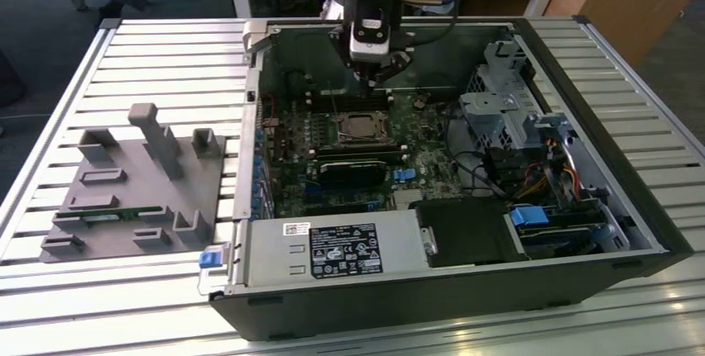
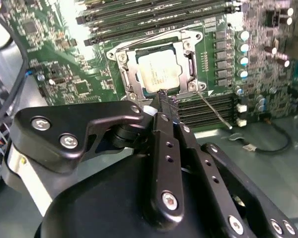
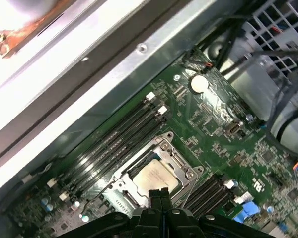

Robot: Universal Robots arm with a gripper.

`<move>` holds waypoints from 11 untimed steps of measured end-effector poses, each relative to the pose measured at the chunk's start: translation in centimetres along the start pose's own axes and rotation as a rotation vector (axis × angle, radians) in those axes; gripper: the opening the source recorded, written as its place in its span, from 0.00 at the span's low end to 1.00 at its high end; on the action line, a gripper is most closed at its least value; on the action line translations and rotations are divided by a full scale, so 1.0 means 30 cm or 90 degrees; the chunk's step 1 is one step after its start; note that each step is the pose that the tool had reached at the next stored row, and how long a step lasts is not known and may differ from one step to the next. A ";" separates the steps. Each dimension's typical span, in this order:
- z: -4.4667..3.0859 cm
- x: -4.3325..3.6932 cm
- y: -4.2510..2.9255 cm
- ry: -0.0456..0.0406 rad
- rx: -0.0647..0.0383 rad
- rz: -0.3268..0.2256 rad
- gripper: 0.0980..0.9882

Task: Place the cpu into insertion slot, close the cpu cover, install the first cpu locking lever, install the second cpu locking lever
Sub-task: 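Install the first cpu locking lever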

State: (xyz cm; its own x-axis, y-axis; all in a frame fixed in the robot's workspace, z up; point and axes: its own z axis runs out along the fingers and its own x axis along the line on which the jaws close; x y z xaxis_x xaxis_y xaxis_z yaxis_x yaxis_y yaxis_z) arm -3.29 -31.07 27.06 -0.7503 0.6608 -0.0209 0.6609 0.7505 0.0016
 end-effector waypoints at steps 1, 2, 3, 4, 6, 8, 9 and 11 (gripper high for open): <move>0.000 0.000 0.000 0.0000 0.000 -0.009 0.01; 0.000 0.000 0.000 0.0000 0.000 -0.018 0.01; 0.000 0.000 0.000 0.0000 -0.001 -0.026 0.01; 0.000 0.000 0.000 0.0001 -0.001 -0.033 0.01; 0.000 0.000 0.000 0.0001 -0.001 -0.045 0.01; 0.000 0.000 0.000 0.0001 -0.001 -0.057 0.01; 0.000 0.000 0.000 0.0001 -0.001 -0.064 0.01; 0.000 0.000 0.000 0.0001 -0.002 -0.079 0.01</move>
State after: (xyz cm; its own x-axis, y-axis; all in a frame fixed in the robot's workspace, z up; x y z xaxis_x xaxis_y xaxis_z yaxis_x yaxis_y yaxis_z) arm -3.29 -31.07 27.05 -0.8259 0.5634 -0.0209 0.5635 0.8261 0.0016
